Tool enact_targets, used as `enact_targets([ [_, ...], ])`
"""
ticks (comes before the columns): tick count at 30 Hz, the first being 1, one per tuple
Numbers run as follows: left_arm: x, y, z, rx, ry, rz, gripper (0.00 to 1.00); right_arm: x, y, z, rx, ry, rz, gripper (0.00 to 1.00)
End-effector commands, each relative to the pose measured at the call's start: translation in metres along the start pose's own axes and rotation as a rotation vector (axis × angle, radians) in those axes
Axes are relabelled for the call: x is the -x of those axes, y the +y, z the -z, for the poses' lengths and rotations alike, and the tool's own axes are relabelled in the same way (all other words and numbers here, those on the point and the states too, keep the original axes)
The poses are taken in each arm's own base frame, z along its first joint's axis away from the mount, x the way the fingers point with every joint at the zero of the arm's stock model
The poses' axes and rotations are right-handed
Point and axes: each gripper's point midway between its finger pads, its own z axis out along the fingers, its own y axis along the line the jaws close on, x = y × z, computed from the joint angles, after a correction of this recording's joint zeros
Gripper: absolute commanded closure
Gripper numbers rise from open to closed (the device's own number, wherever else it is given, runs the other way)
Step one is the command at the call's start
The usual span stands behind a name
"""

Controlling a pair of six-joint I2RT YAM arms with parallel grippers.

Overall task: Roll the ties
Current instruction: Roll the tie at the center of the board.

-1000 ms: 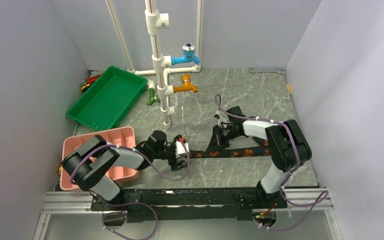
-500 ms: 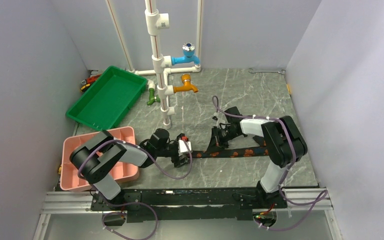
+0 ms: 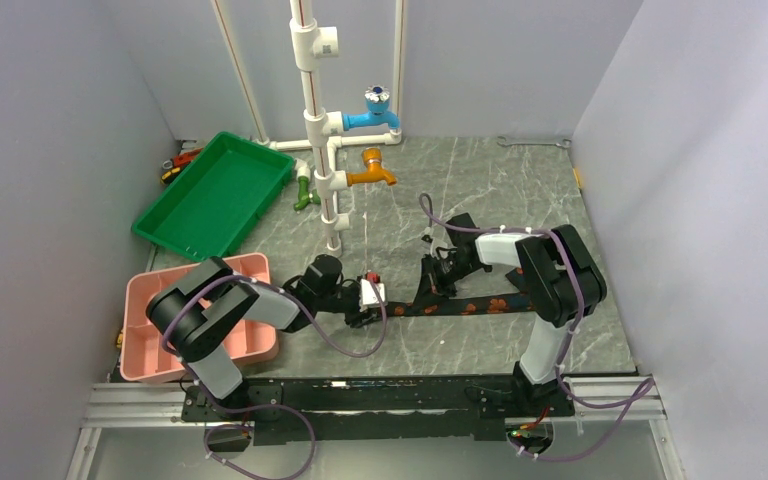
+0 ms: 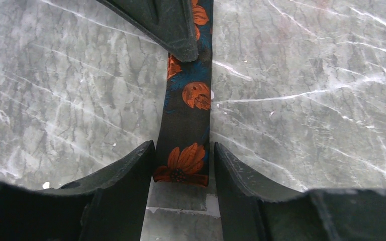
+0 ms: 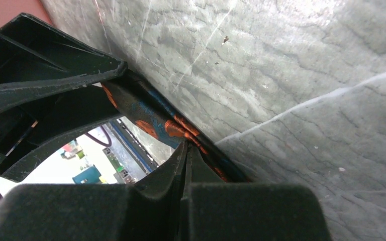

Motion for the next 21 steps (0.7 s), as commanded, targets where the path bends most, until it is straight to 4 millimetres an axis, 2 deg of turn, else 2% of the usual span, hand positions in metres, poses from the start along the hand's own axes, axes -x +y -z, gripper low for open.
enact_targets([
  [1, 0.015, 0.001, -0.003, -0.044, -0.029, -0.020, 0.49, 0.005, -0.035, -0.006, -0.159, -0.013, 0.031, 1.00],
  [7, 0.053, 0.011, -0.001, -0.037, -0.098, 0.013, 0.55, 0.008, -0.038, -0.006, -0.175, -0.014, 0.030, 1.00],
  [11, 0.068, 0.013, -0.004, -0.054, -0.129, 0.030, 0.57, 0.008, -0.040, -0.006, -0.181, -0.013, 0.027, 1.00],
  [13, 0.069, 0.015, -0.003, -0.049, -0.118, 0.043, 0.59, 0.009, -0.040, -0.006, -0.184, -0.013, 0.029, 1.00],
  [16, 0.060, 0.014, 0.007, -0.034, -0.114, 0.068, 0.59, 0.009, -0.040, -0.006, -0.187, -0.016, 0.031, 1.00],
  [17, 0.057, 0.016, 0.010, -0.020, -0.110, 0.104, 0.53, 0.009, -0.040, -0.006, -0.187, -0.017, 0.029, 1.00],
  [19, 0.054, 0.019, 0.021, -0.004, -0.121, 0.235, 0.33, 0.009, -0.040, -0.006, -0.188, -0.015, 0.032, 1.00],
  [20, 0.054, 0.021, 0.027, 0.015, -0.129, 0.337, 0.26, 0.009, -0.040, -0.006, -0.190, -0.016, 0.031, 1.00],
  [21, 0.052, 0.020, 0.033, 0.019, -0.130, 0.429, 0.24, 0.009, -0.041, -0.005, -0.194, -0.016, 0.032, 1.00],
])
